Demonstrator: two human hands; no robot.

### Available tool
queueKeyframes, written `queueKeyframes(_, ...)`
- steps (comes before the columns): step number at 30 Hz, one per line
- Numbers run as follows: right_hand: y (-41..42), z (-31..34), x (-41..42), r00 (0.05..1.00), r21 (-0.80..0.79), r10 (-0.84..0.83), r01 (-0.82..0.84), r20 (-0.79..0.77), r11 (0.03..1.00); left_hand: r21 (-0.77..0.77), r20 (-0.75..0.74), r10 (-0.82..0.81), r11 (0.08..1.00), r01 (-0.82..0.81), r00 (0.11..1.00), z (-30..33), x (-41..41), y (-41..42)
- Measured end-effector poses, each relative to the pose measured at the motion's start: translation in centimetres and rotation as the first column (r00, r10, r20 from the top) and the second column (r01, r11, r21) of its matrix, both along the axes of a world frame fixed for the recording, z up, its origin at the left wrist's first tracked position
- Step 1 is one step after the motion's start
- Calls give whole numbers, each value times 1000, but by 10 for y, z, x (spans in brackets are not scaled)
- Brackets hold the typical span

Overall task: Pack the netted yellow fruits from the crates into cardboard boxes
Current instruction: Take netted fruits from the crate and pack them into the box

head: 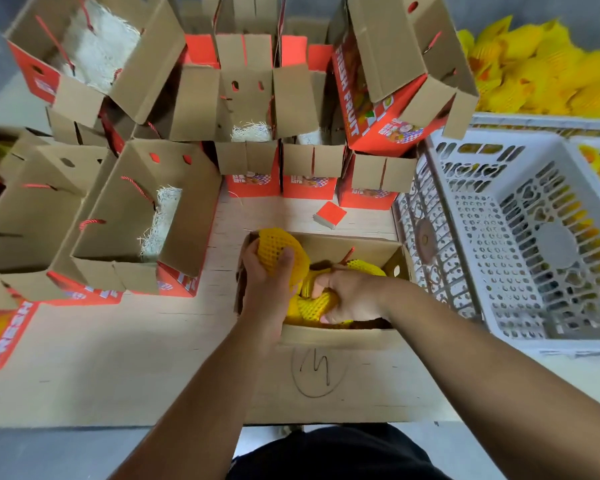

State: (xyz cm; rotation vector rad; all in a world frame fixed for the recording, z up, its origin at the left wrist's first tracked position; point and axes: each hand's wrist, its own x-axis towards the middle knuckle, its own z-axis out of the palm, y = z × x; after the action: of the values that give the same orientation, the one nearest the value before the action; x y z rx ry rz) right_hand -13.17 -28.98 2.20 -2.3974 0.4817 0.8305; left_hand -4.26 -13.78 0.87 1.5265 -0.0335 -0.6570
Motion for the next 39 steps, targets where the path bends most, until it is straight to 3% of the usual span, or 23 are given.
queueKeyframes(4, -9, -7, -3, 935, 55, -356, 355, 1, 933, -12, 16, -83, 996, 83, 996, 2, -1, -1)
queueKeyframes(7, -5, -11, 7, 916, 62, -400, 398, 24, 915, 61, 95, -251, 967, 246, 963, 2, -1, 4)
queueKeyframes(9, -1, -8, 14, 922, 144, -387, 379, 32, 914, 247, 284, -445, 890, 384, 849, 5, 2, 11)
queueKeyframes(11, 0, -7, 15, 908, 184, -417, 403, 46, 897, 372, 425, -550, 830, 416, 719, 10, 13, 15)
queueKeyframes(13, 1, -9, 8, 864, 177, -493, 471, 107, 864, 356, 383, -545, 832, 425, 746, 11, 28, 14)
queueKeyframes(15, 6, -12, -2, 757, 231, -624, 583, 192, 779, 358, 269, -525, 833, 422, 808, 11, 40, 12)
queueKeyframes(17, 10, -12, -9, 589, 463, -787, 654, 184, 598, 449, 159, -591, 757, 475, 791, 10, 44, 9)
queueKeyframes(19, 10, -7, -12, 510, 600, -853, 649, 113, 468, 528, 100, -652, 675, 516, 751, 9, 42, 6)
queueKeyframes(21, 11, -3, -17, 565, 543, -805, 626, 179, 560, 537, 125, -638, 688, 489, 760, 7, 32, 6)
queueKeyframes(23, 15, 3, -19, 643, 419, -694, 560, 325, 715, 431, 170, -569, 777, 459, 804, 5, 23, 4)
queueKeyframes(24, 20, 8, -19, 657, 444, -665, 508, 354, 738, 313, 156, -547, 817, 484, 823, 4, 21, -3)
queueKeyframes(25, 24, 12, -20, 638, 547, -690, 462, 342, 698, 160, 93, -523, 848, 506, 847, -1, 20, -11)
queueKeyframes(27, 28, 16, -21, 558, 748, -791, 408, 250, 524, -34, -147, -479, 877, 480, 865, -9, 23, -39)
queueKeyframes(29, 26, 16, -26, 465, 868, -880, 393, 97, 303, -165, -373, -515, 856, 490, 772, -10, 25, -60)
queueKeyframes(31, 21, 15, -34, 398, 942, -915, 326, -61, 79, -333, -411, -584, 811, 481, 700, -13, 22, -67)
queueKeyframes(32, 19, 14, -38, 380, 956, -920, 292, -99, 18, -350, -357, -635, 771, 532, 685, -11, 26, -67)
queueKeyframes(33, 16, 14, -41, 359, 958, -926, 288, -116, -8, -319, -258, -707, 705, 633, 658, -10, 30, -63)
queueKeyframes(35, 11, 14, -46, 299, 918, -951, 394, -83, 43, 25, 15, -807, 591, 807, 590, -11, 42, -52)
queueKeyframes(37, 5, 17, -51, 283, 771, -958, 597, 53, 219, 510, 271, -871, 490, 707, 409, -20, 52, -42)
queueKeyframes(39, 1, 19, -54, 400, 539, -908, 742, 123, 399, 769, 264, -949, 316, 556, 174, -28, 50, -38)
